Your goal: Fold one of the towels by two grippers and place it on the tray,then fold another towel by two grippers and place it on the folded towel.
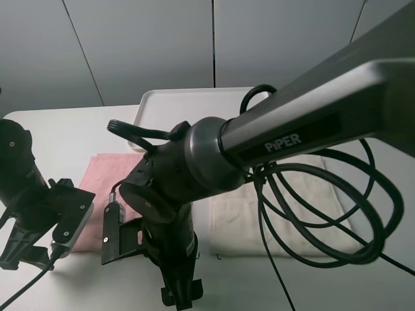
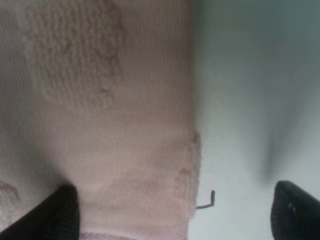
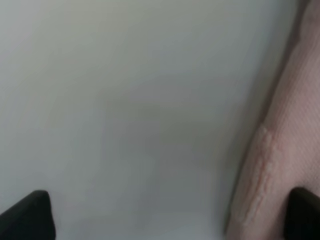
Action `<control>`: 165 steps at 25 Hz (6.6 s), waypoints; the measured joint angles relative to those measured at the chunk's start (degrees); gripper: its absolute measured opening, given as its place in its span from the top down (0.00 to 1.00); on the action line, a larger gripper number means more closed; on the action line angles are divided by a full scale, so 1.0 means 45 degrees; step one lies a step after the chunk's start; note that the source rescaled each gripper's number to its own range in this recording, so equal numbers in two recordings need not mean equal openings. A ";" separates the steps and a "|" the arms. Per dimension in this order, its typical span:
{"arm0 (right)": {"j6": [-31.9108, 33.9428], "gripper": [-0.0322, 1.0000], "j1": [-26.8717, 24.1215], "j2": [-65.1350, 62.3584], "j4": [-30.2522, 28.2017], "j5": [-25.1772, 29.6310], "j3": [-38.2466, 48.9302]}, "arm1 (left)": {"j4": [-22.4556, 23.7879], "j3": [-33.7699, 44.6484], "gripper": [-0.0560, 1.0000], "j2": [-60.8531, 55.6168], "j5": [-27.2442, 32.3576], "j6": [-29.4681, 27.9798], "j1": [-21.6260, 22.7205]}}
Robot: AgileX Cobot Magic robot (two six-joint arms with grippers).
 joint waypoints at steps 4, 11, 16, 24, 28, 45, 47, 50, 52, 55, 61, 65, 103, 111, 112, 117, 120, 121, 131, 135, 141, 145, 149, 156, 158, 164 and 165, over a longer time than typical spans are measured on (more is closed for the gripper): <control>0.0023 0.00 0.0000 0.0030 -0.0072 0.0000 -0.0029 | 0.0000 0.0000 0.01 0.0000 0.0000 -0.0024 0.0000; 0.0048 0.31 0.0000 0.0030 -0.0122 -0.0160 -0.0029 | 0.0000 0.0000 0.01 0.0000 0.0000 -0.0024 0.0000; 0.0735 0.88 0.0000 0.0060 -0.0709 -0.0833 -0.0029 | 0.0000 0.0000 0.01 0.0000 0.0000 -0.0024 0.0000; 0.1946 0.96 0.0010 0.0111 -0.1819 -0.0977 -0.0082 | 0.0092 0.0057 0.01 0.0000 -0.0111 -0.0048 0.0000; 0.2124 0.96 0.0010 0.0133 -0.1889 -0.0977 -0.0082 | 0.0615 0.0683 0.01 -0.0142 -0.1059 -0.0126 0.0000; 0.3118 0.97 -0.0015 0.0109 -0.1889 -0.0977 -0.0098 | 0.2302 0.1030 0.92 -0.0393 -0.2496 -0.1722 -0.0024; 0.3286 0.97 -0.0104 0.0029 -0.1889 -0.0954 -0.0098 | 0.2255 0.1104 0.92 -0.0551 -0.2319 -0.1741 -0.0024; 0.3704 0.97 -0.0463 -0.0257 -0.1864 -0.0874 -0.0098 | 0.1926 0.1243 0.92 -0.0799 -0.1950 -0.1749 -0.0024; 0.4006 0.97 -0.0782 -0.0659 -0.1805 -0.0814 -0.0098 | 0.1641 0.1271 0.92 -0.1081 -0.1830 -0.1794 -0.0024; 0.4199 0.97 -0.1308 -0.1371 -0.1284 -0.0668 -0.0098 | 0.1073 0.1299 0.92 -0.1625 -0.1756 -0.1935 -0.0024; 0.4258 0.97 -0.1699 -0.2391 -0.0845 0.0595 -0.0098 | -0.0741 0.1327 0.92 -0.3011 -0.1731 -0.2059 -0.0024; 0.4235 0.97 -0.1706 -0.2658 -0.0793 0.1581 -0.0076 | -0.2286 0.1327 0.92 -0.3862 -0.1206 -0.2080 -0.0024; 1.4474 0.97 -0.2095 -0.2075 -0.8096 -0.2678 -0.0004 | -0.3582 0.1332 0.80 -0.3039 -0.7921 -0.8626 0.1220; 1.5263 0.62 -0.2621 -0.2075 -0.8158 -0.3820 0.0004 | -0.3898 0.1332 0.33 -0.2858 -0.8913 -0.8678 0.1220; 1.5394 0.44 -0.2621 -0.2075 -0.8209 -0.3914 0.0004 | -0.4137 0.1332 0.22 -0.2858 -0.9071 -0.8703 0.1220; 1.6957 0.01 -0.2621 -0.2075 -0.8891 -0.3647 0.0004 | -0.5308 0.0986 0.01 -0.2824 -0.8687 -0.8727 0.1226; 1.6590 0.00 -0.2711 -0.2075 -0.8072 -0.3120 -0.0058 | -0.6271 -0.0043 0.01 -0.2422 -0.6932 -0.9011 0.1533; 1.6021 0.00 -0.2776 -0.2075 -0.7229 -0.2917 -0.0175 | -0.6399 -0.0567 0.01 -0.2153 -0.6095 -0.9519 0.1808; 0.9681 0.00 -0.4166 -0.2069 -0.0221 -0.0139 -0.1368 | -0.1093 -0.4969 0.01 0.0616 0.0234 -1.6560 0.2544; 0.9385 0.00 -0.4166 -0.2069 0.0117 0.0120 -0.1402 | -0.0778 -0.5416 0.01 0.1089 0.0548 -1.7174 0.2440; 0.9129 0.00 -0.4166 -0.2069 0.0195 0.0178 -0.1402 | -0.0628 -0.5669 0.01 0.1722 0.0742 -1.7305 0.2421; 0.8997 0.00 -0.4166 -0.1937 0.0195 0.0343 -0.1492 | -0.0628 -0.5669 0.01 0.2089 0.0634 -1.7326 0.2421; 0.8696 0.00 -0.4166 -0.1273 0.0307 0.0923 -0.1967 | -0.0603 -0.5669 0.01 0.2357 0.0487 -1.7421 0.2413; 0.8568 0.00 -0.4166 -0.0699 0.0491 0.1011 -0.2155 | -0.0603 -0.5702 0.01 0.2547 0.0239 -1.7421 0.2413; 0.8568 0.00 -0.4166 -0.0569 0.0491 0.1187 -0.2416 | -0.0578 -0.5816 0.01 0.2766 0.0260 -1.7421 0.2413; 0.8511 0.00 -0.4166 -0.0454 0.0491 0.1812 -0.3466 | -0.0602 -0.6032 0.01 0.3215 0.0447 -1.7687 0.2362; 0.8511 0.00 -0.4166 -0.0428 0.0491 0.1953 -0.3711 | -0.0561 -0.6052 0.01 0.3236 0.0481 -1.7776 0.2362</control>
